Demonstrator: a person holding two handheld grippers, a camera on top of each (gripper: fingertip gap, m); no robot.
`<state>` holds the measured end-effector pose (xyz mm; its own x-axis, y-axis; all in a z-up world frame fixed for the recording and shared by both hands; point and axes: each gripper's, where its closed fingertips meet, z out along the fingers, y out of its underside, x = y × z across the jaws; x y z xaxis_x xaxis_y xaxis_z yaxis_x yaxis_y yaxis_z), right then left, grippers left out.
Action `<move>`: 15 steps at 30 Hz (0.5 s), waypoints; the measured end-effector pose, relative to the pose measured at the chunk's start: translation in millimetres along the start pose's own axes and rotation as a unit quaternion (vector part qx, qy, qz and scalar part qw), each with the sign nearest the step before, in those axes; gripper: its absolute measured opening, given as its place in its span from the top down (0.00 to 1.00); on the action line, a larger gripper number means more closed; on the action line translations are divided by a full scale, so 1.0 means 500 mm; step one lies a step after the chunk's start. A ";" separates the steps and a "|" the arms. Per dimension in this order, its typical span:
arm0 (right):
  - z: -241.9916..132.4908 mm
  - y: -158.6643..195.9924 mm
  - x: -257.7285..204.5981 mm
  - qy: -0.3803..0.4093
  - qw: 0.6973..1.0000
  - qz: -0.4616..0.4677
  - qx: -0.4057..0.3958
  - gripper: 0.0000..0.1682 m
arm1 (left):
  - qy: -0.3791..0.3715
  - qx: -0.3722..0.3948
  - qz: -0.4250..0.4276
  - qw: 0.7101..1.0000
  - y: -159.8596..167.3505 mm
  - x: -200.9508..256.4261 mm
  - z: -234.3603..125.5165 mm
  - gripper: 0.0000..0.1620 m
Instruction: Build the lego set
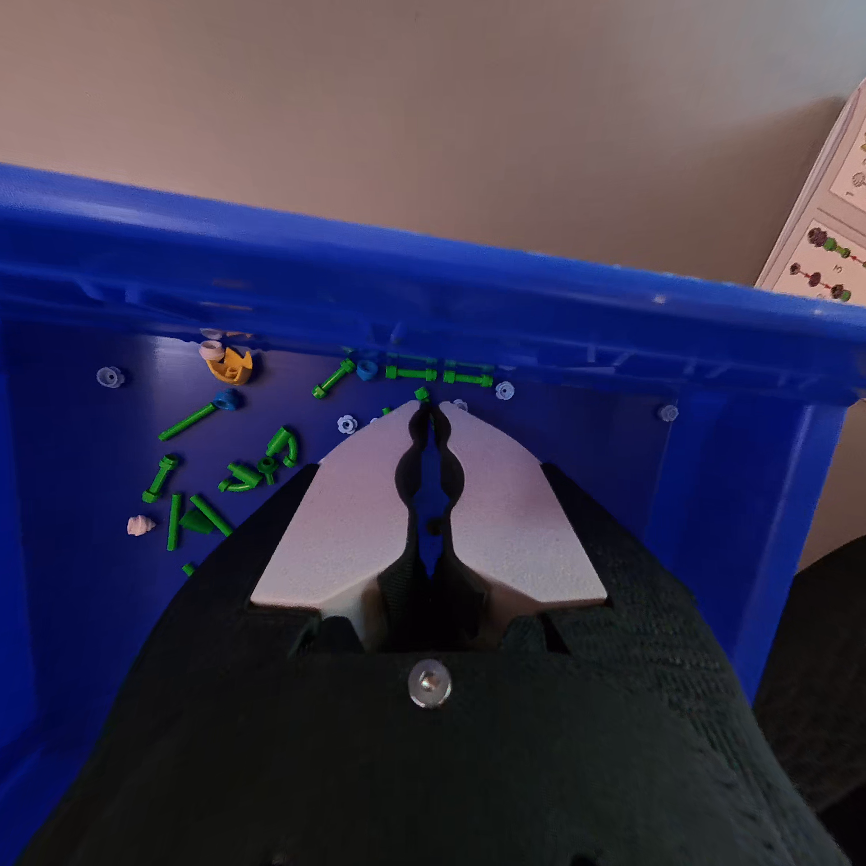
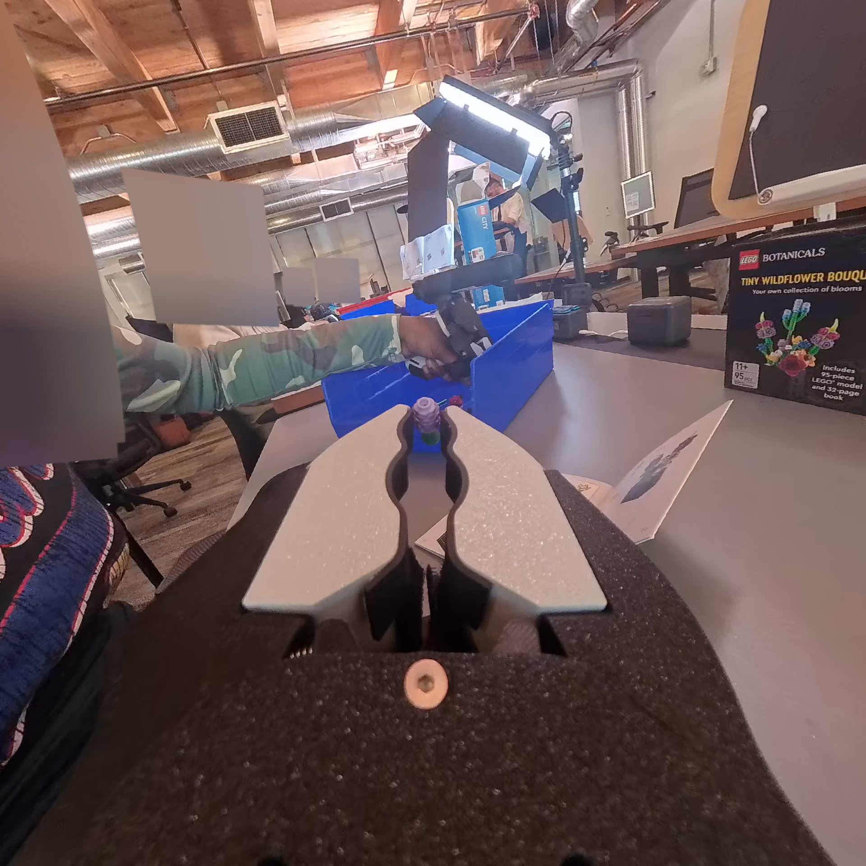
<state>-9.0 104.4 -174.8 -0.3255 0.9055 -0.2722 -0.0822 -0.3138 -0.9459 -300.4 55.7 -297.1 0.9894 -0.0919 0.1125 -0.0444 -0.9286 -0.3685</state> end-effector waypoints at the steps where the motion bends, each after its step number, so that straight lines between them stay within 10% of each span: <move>1: 0.000 0.000 0.000 0.000 1.000 0.001 0.000 0.94 | -0.006 -0.004 0.003 1.000 0.002 -0.001 -0.001 0.96; 15: -0.003 0.001 0.005 0.012 1.000 -0.008 -0.005 0.94 | -0.065 0.000 0.091 0.994 0.001 0.013 -0.048 0.98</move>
<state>-8.6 107.0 -176.0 -0.3005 0.9175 -0.2606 -0.0783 -0.2960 -0.9520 -297.5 46.1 -274.5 0.9745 -0.2110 -0.0761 -0.2241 -0.9010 -0.3714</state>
